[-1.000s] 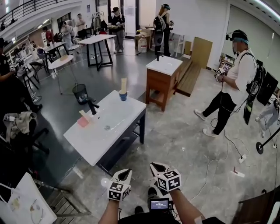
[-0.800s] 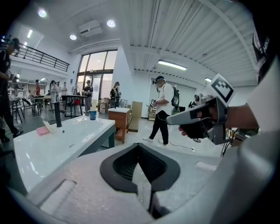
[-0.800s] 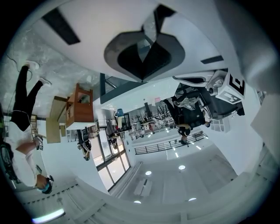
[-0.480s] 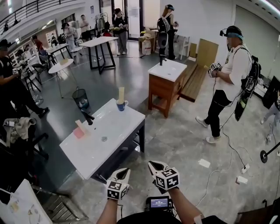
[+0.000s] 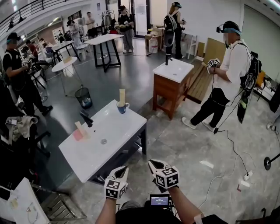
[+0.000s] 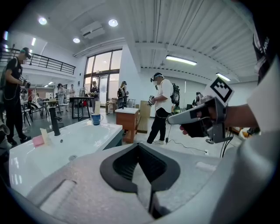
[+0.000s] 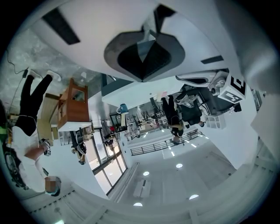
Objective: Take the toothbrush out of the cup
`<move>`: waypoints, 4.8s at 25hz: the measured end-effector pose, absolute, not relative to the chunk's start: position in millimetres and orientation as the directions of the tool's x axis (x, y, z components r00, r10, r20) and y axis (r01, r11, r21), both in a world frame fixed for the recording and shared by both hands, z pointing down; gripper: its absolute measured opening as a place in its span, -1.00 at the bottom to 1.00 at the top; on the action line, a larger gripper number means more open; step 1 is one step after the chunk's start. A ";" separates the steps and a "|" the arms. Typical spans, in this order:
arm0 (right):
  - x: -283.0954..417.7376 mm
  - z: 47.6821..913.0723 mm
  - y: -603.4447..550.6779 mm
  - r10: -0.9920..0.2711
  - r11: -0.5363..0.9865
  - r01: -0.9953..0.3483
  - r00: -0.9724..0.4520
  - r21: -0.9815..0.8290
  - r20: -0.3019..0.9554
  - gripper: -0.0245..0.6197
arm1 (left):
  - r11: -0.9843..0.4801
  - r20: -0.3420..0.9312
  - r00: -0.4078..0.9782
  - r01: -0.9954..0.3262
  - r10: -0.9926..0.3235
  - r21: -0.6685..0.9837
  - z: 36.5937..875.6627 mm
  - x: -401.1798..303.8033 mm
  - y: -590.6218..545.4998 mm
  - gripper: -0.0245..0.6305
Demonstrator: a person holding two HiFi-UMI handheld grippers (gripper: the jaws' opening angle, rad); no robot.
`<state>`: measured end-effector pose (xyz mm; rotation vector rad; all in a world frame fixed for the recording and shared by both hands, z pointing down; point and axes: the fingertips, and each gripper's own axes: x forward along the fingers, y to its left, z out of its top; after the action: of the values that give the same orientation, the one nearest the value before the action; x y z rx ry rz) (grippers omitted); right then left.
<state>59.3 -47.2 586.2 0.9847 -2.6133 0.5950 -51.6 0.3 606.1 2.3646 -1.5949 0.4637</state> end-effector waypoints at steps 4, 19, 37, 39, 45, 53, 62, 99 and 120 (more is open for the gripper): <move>56.4 588.7 -67.1 -0.547 0.690 -0.667 -0.734 -0.279 0.403 -0.90 | -0.354 0.401 0.339 -0.934 -0.851 0.039 610.7 -53.3 -18.4 -0.90; 38.4 604.9 -187.2 -0.559 0.671 -0.695 -0.704 -0.259 0.438 -0.90 | -0.370 0.394 0.366 -0.926 -0.843 0.067 625.6 -72.9 -150.8 -0.90; -39.2 602.5 -366.3 -0.553 0.656 -0.707 -0.688 -0.263 0.471 -0.90 | -0.407 0.394 0.408 -0.909 -0.823 0.092 616.1 -142.3 -340.1 -0.90; -44.9 603.5 -375.6 -0.549 0.657 -0.706 -0.688 -0.264 0.475 -0.90 | -0.404 0.395 0.409 -0.909 -0.823 0.101 617.7 -147.6 -350.8 -0.90; -53.5 615.2 -393.0 -0.528 0.660 -0.701 -0.689 -0.271 0.496 -0.90 | -0.393 0.411 0.407 -0.911 -0.815 0.124 630.2 -153.0 -365.0 -0.90; -64.1 625.7 -415.9 -0.456 0.710 -0.643 -0.731 -0.287 0.507 -0.90 | -0.319 0.430 0.341 -0.939 -0.836 0.126 637.1 -158.7 -383.2 -0.90; -88.4 623.6 -458.9 -0.339 0.796 -0.527 -0.796 -0.298 0.501 -0.90 | -0.182 0.439 0.216 -0.976 -0.872 0.118 633.9 -173.3 -411.5 -0.90; -156.9 615.5 -479.7 -0.168 0.912 -0.328 -0.846 -0.247 0.505 -0.90 | -0.058 0.408 0.092 -0.994 -0.908 0.095 621.1 -208.5 -432.9 -0.90; -164.4 623.7 -499.8 -0.137 0.922 -0.307 -0.829 -0.236 0.542 -0.90 | -0.053 0.385 0.081 -0.995 -0.920 0.082 611.0 -215.3 -445.4 -0.90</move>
<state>-164.4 -499.8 623.7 0.3174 -2.5449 0.4275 -215.3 -445.4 611.0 2.0416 -1.9043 0.3278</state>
